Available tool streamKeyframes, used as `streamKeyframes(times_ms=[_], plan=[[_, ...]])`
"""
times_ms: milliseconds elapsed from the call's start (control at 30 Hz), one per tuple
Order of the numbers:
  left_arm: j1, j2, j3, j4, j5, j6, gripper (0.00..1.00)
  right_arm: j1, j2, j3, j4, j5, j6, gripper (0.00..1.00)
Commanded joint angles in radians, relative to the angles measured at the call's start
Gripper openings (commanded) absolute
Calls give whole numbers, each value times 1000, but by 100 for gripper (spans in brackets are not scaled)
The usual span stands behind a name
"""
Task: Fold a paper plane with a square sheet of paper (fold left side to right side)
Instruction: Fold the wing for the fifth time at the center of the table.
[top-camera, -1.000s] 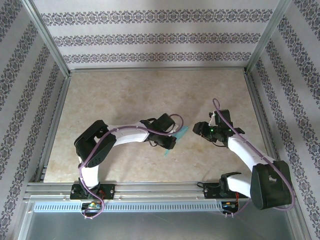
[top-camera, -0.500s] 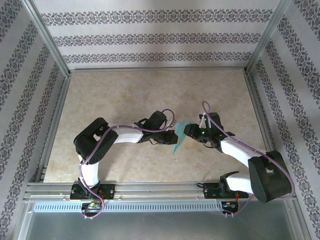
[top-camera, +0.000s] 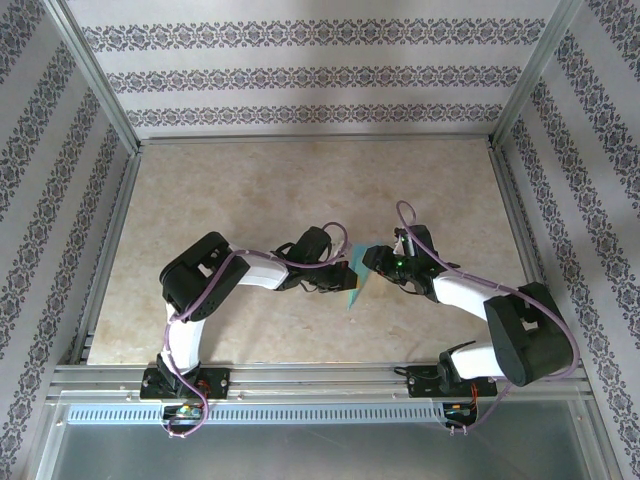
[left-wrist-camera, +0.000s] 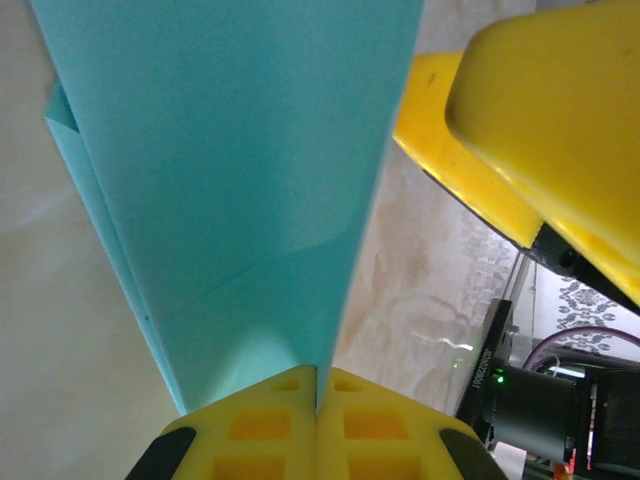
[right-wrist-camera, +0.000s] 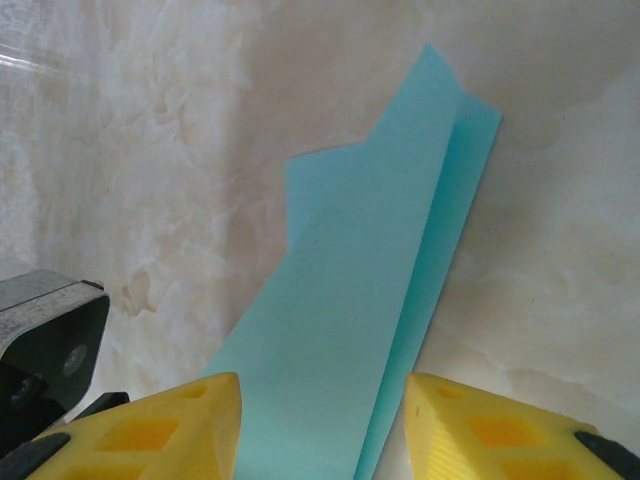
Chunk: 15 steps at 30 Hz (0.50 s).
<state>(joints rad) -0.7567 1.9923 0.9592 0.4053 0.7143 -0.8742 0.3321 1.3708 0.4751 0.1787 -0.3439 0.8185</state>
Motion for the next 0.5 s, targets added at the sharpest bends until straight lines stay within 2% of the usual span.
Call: streamKeyframes(times_ms=[0, 467], plan=[[17, 24, -13, 91, 37, -44, 0, 13, 15, -1, 38, 34, 22, 47], [22, 48, -21, 155, 45, -90, 0, 16, 66, 27, 68, 39, 23, 47]])
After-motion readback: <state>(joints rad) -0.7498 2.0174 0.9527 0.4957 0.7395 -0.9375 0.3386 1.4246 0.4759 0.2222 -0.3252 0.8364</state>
